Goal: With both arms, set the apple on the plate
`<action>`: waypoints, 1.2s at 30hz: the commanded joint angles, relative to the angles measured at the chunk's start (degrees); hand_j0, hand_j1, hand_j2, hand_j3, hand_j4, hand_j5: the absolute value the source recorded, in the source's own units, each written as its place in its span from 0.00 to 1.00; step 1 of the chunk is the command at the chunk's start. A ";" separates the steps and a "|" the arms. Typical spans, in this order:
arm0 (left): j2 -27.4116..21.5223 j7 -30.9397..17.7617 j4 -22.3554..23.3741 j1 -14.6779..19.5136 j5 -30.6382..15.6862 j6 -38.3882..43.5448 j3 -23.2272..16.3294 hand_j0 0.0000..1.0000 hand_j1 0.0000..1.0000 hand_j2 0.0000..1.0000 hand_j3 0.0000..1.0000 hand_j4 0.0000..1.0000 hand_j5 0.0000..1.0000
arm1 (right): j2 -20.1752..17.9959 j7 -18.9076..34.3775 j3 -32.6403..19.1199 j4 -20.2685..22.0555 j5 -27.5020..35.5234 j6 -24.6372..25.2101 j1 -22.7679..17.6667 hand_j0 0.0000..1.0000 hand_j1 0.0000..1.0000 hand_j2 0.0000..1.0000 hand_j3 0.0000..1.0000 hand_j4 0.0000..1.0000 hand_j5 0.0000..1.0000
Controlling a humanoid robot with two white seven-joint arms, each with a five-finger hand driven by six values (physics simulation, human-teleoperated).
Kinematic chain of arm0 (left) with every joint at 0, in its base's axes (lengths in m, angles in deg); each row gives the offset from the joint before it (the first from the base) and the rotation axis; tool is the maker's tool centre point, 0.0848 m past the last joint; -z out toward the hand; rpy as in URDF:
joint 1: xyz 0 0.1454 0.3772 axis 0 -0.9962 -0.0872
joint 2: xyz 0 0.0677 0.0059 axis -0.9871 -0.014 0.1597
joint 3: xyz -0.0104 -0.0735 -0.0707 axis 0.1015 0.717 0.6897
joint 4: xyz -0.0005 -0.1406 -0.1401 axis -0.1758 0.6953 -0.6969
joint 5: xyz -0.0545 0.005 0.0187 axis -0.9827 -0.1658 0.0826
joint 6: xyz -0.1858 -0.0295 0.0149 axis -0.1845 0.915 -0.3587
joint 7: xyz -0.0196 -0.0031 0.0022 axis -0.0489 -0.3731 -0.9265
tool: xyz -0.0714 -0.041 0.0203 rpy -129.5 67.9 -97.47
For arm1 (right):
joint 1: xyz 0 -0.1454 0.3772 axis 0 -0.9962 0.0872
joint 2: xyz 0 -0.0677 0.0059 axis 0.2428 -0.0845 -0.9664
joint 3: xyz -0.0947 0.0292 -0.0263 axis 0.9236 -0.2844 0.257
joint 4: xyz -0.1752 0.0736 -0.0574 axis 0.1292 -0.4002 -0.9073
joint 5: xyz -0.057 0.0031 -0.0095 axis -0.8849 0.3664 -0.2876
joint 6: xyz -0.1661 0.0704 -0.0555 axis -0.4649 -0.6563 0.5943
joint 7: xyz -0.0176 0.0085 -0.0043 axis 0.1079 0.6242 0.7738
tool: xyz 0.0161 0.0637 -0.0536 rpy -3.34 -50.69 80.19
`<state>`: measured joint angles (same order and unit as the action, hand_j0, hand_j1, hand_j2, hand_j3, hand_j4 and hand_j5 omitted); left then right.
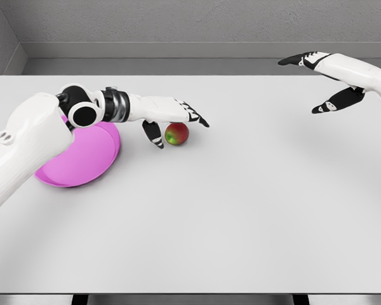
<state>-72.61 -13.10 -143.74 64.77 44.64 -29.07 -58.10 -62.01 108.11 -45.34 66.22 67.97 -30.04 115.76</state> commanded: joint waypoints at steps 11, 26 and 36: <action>1.38 0.03 3.37 -0.09 1.84 -0.35 0.06 0.94 0.94 0.94 0.94 0.94 0.94 | -0.01 -0.03 0.00 0.02 0.42 0.17 0.00 1.00 1.00 1.00 1.00 1.00 1.00; 2.88 0.03 5.74 0.09 3.86 -0.18 0.06 0.89 0.89 0.89 0.89 0.89 0.89 | -0.18 -0.03 0.00 -0.07 0.42 0.17 0.00 1.00 1.00 1.00 1.00 1.00 1.00; 2.96 0.03 5.83 0.00 4.74 -0.09 0.06 0.89 0.89 0.89 0.89 0.89 0.89 | -0.18 -0.03 0.00 -0.07 0.42 0.17 0.00 1.00 1.00 1.00 1.00 1.00 1.00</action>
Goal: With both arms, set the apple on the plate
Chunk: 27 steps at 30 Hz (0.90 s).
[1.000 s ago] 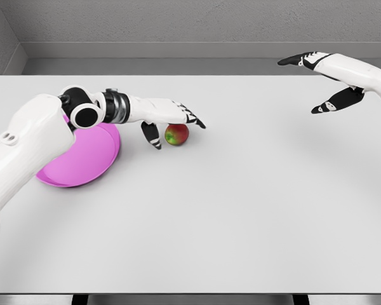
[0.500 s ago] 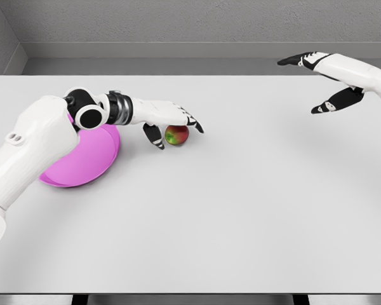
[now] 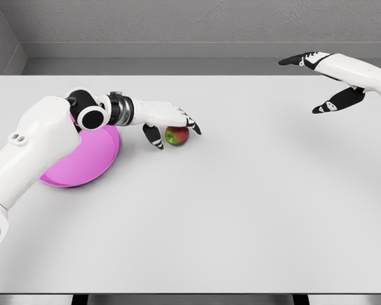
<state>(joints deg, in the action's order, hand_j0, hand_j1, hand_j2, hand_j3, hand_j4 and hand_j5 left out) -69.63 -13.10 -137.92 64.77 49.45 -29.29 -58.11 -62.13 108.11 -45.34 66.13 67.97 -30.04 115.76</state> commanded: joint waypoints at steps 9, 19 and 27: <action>0.51 0.02 0.01 0.00 0.02 -0.31 0.08 0.77 0.77 0.77 0.77 0.77 0.77 | -0.06 -0.03 0.00 0.02 0.42 0.17 0.09 1.00 1.00 1.00 1.00 1.00 1.00; 0.43 0.02 -0.08 0.00 -0.07 -0.75 0.08 0.63 0.63 0.63 0.63 0.63 0.63 | -0.23 -0.03 -0.09 0.02 0.42 0.17 0.09 1.00 1.00 1.00 1.00 1.00 1.00; 0.34 0.02 -0.26 0.00 -0.16 -1.80 0.08 0.52 0.52 0.52 0.52 0.52 0.52 | -0.32 -0.03 -0.17 -0.07 0.42 0.17 0.09 1.00 1.00 1.00 1.00 1.00 1.00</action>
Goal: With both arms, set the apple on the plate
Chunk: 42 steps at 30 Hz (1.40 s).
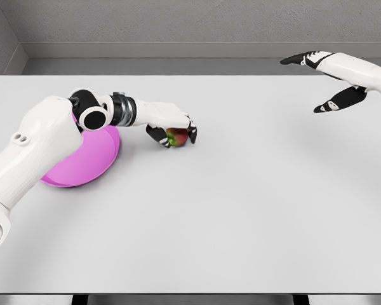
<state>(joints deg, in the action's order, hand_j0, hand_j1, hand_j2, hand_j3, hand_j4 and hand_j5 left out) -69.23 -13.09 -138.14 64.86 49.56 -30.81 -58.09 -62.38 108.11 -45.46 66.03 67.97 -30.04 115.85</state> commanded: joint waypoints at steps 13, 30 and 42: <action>-3.22 0.02 -0.48 0.62 -4.84 -6.11 0.68 0.51 0.51 0.51 0.51 0.51 0.51 | -0.16 -0.03 -0.06 -0.41 0.42 0.17 0.00 1.00 1.00 1.00 1.00 1.00 1.00; -26.95 0.02 0.22 -4.66 -15.04 -6.11 7.62 0.51 0.51 0.51 0.51 0.51 0.51 | -0.16 -0.03 -0.06 -0.50 0.42 0.17 0.00 1.00 1.00 1.00 1.00 1.00 1.00; -23.45 0.02 -15.92 -3.52 -20.05 -6.11 8.06 1.00 1.00 1.00 1.00 1.00 1.00 | -0.24 -0.03 -0.06 -0.50 0.42 0.17 0.44 1.00 1.00 1.00 1.00 1.00 1.00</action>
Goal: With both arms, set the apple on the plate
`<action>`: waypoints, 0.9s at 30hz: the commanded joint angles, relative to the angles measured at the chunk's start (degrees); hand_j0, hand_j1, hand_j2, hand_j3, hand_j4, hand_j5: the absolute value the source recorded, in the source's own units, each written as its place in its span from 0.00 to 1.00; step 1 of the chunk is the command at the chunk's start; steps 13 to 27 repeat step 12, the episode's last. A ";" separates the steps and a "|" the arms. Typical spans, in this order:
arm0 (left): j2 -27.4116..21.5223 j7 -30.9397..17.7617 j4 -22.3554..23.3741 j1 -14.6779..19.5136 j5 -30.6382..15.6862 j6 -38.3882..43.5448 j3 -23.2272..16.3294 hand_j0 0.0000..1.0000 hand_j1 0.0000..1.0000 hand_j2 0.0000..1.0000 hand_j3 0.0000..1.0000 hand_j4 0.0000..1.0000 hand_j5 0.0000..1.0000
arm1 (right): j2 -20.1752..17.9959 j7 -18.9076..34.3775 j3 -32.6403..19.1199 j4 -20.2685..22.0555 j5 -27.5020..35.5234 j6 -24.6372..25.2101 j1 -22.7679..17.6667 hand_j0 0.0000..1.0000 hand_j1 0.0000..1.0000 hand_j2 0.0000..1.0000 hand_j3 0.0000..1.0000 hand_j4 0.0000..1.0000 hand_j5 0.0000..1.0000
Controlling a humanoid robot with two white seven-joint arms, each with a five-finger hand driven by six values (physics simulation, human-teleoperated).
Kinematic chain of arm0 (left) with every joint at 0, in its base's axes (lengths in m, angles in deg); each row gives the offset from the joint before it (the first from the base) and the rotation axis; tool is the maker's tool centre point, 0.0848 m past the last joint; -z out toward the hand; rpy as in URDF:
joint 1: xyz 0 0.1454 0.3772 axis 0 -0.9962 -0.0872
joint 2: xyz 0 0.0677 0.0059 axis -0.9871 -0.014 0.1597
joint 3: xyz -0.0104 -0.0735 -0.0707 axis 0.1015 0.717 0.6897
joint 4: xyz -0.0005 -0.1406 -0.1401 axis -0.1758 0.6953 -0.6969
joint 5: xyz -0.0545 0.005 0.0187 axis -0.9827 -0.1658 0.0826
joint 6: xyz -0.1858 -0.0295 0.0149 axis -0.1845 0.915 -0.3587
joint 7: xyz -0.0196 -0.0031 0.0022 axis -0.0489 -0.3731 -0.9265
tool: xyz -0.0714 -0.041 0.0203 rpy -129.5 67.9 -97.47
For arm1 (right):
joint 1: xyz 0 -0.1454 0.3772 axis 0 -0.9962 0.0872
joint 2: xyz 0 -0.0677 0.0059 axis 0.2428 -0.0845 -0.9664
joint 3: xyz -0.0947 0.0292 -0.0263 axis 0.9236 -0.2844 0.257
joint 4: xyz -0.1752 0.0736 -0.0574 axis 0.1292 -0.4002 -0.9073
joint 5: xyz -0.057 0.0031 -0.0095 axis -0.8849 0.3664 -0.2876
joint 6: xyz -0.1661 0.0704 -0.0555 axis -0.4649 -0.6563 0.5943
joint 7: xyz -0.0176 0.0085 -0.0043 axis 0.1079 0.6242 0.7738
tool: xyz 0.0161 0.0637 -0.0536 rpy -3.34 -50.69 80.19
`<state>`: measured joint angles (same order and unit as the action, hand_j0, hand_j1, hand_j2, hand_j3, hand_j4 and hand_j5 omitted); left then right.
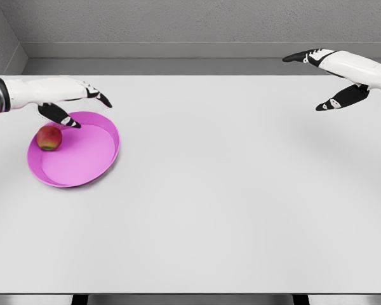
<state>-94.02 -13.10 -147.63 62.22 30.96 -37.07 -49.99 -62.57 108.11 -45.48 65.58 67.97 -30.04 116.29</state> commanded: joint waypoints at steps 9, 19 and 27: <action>12.60 0.02 -17.09 1.15 -2.94 0.15 -0.48 1.00 1.00 1.00 1.00 1.00 1.00 | -0.06 -0.03 0.06 0.04 0.42 0.17 -0.09 1.00 1.00 1.00 1.00 1.00 1.00; 11.55 0.02 -16.74 1.06 -2.59 0.15 -0.57 1.00 1.00 1.00 1.00 1.00 1.00 | -0.06 -0.03 0.06 0.04 0.33 0.17 -0.18 1.00 1.00 1.00 1.00 1.00 1.00; 11.55 0.02 -16.74 1.06 -2.59 0.15 -0.57 1.00 1.00 1.00 1.00 1.00 1.00 | -0.06 -0.03 0.06 0.04 0.33 0.17 -0.18 1.00 1.00 1.00 1.00 1.00 1.00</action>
